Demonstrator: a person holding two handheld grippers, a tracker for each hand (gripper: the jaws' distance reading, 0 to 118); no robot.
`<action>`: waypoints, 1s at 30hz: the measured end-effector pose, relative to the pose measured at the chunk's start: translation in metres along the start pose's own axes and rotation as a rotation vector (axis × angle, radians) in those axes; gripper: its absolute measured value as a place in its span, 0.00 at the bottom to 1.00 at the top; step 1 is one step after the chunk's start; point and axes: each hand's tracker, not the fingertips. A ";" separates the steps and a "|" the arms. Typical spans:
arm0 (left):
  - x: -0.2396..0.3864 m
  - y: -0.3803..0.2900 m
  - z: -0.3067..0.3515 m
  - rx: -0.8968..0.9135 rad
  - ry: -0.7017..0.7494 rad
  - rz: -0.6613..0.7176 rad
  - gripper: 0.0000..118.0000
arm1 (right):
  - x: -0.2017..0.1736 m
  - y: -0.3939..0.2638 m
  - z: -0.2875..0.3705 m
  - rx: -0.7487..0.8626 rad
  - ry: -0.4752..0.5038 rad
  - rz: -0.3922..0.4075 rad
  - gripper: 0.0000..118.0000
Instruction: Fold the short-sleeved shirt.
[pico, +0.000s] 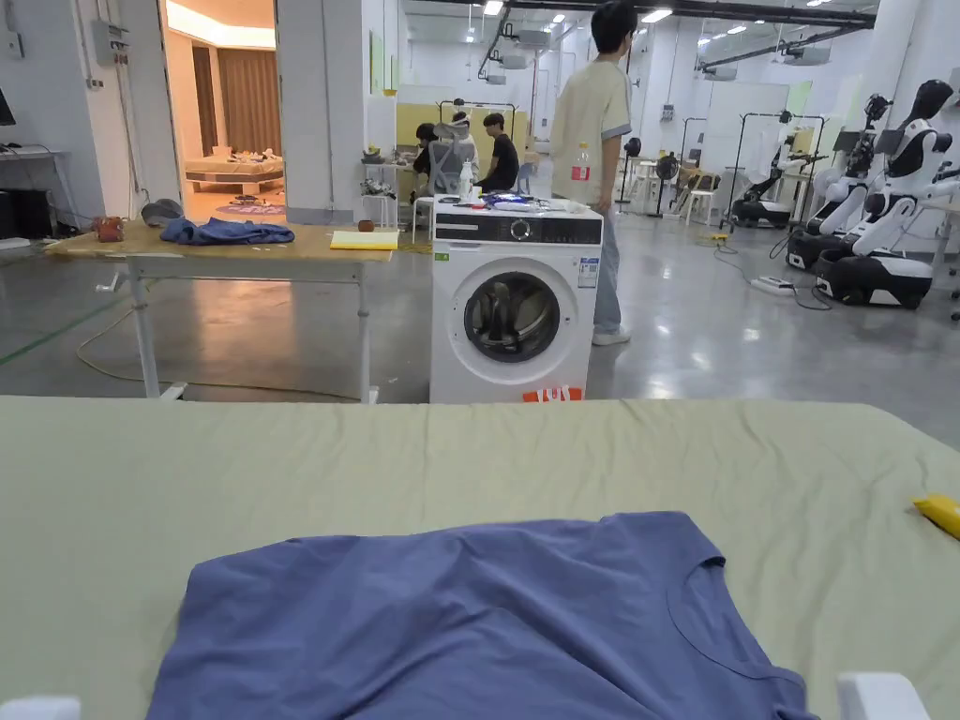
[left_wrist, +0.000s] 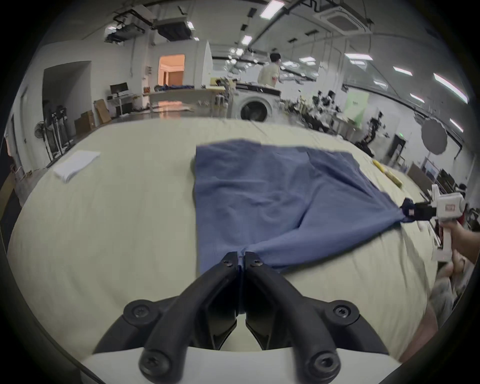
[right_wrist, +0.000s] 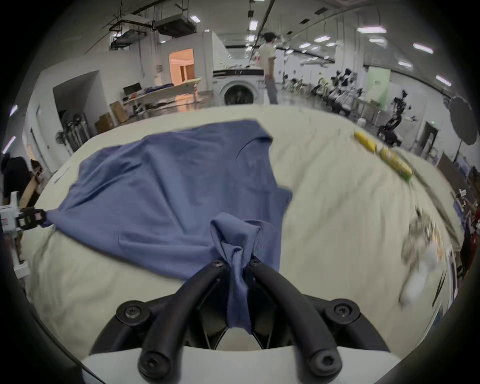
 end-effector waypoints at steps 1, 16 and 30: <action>-0.001 -0.020 0.017 -0.006 -0.019 0.002 0.00 | 0.001 -0.020 0.020 -0.017 0.021 0.006 0.05; 0.015 -0.156 0.144 -0.086 -0.038 -0.141 0.00 | -0.009 -0.174 0.132 -0.036 0.100 0.122 0.05; 0.044 -0.137 0.211 0.243 -0.052 -0.043 0.69 | 0.001 -0.155 0.198 0.196 0.093 -0.129 0.98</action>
